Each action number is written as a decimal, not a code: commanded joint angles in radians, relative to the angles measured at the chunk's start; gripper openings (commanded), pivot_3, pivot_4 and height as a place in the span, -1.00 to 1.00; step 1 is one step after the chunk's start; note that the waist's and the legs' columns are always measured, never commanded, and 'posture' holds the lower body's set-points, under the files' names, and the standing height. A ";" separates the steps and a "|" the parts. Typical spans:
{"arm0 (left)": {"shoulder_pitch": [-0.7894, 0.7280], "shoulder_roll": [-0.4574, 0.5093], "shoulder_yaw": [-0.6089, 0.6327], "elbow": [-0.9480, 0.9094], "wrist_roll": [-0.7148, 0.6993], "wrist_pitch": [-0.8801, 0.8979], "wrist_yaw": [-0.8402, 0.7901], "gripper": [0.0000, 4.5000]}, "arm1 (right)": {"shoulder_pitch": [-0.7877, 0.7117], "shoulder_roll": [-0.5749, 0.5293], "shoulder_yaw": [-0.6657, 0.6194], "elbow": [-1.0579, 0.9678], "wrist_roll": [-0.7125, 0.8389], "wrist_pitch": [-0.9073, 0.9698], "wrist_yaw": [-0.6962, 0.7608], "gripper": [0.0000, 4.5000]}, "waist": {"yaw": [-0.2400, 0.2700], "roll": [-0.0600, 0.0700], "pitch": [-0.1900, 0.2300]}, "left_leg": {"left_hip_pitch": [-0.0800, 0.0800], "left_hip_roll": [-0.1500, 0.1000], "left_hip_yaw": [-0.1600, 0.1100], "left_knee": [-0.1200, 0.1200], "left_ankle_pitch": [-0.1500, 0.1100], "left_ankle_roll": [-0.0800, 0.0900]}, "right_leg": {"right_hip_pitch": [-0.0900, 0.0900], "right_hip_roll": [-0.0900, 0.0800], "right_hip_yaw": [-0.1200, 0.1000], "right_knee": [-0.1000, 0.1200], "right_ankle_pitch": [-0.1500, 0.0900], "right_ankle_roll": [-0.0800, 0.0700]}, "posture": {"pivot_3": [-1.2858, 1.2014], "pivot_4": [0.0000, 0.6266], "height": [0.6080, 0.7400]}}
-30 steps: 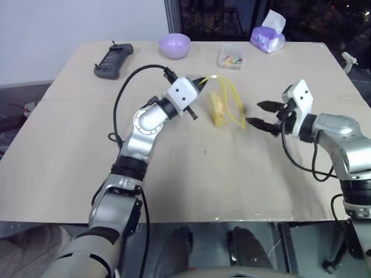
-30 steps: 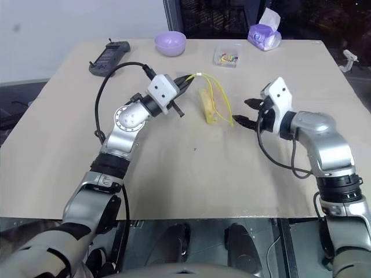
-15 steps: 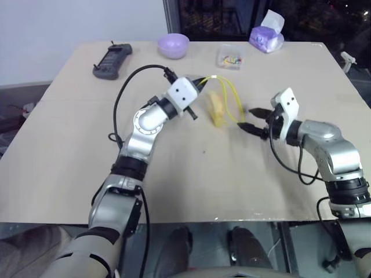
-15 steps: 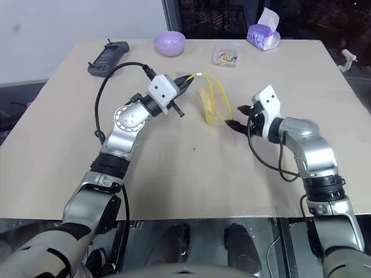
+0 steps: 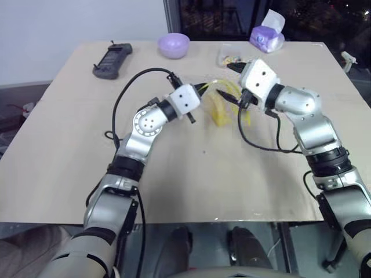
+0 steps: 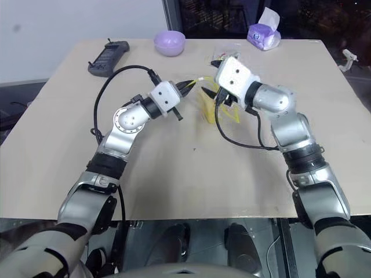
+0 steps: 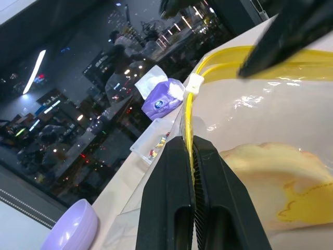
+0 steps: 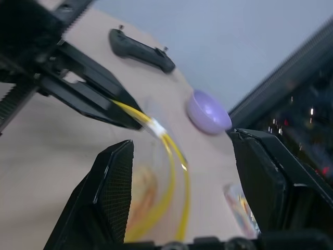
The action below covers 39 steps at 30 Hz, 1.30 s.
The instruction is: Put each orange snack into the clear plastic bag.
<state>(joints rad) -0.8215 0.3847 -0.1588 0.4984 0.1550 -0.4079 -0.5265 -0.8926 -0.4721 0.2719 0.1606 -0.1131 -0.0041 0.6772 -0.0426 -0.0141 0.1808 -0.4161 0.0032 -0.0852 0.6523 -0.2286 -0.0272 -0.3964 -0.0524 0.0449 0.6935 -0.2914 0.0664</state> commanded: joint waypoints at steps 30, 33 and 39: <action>-0.011 0.032 0.002 -0.089 0.040 -0.013 0.018 -1.00 | -0.093 -0.014 0.021 0.098 -0.228 -0.303 -0.093 -0.51 | 0.000 0.000 0.000 | 0.000 0.000 0.000 0.000 0.001 -0.001 | 0.000 0.000 0.000 0.000 0.000 0.000 | 0.03 -0.52 1.00; -0.009 0.031 0.002 -0.088 0.039 -0.013 0.018 -1.00 | -0.091 -0.015 0.023 0.099 -0.229 -0.300 -0.089 -0.51 | 0.000 0.000 0.000 | 0.000 0.000 0.000 0.000 0.001 -0.001 | 0.000 0.000 0.000 0.000 0.000 0.000 | 0.03 -0.52 1.00; -0.009 0.029 0.003 -0.088 0.037 -0.012 0.019 -1.00 | -0.088 -0.020 0.028 0.112 -0.234 -0.298 -0.087 -0.51 | 0.000 0.000 0.000 | 0.000 0.000 0.000 0.000 0.001 -0.001 | 0.000 0.000 0.000 0.000 0.000 0.000 | 0.03 -0.52 1.00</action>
<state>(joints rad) -0.8212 0.4128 -0.1605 0.4427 0.1960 -0.4057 -0.5181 -0.9666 -0.4847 0.3341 0.2964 -0.3546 -0.3041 0.5914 -0.0430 -0.0138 0.1810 -0.4160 0.0032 -0.0852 0.6520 -0.2280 -0.0281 -0.3966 -0.0523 0.0452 0.6938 -0.2914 0.0664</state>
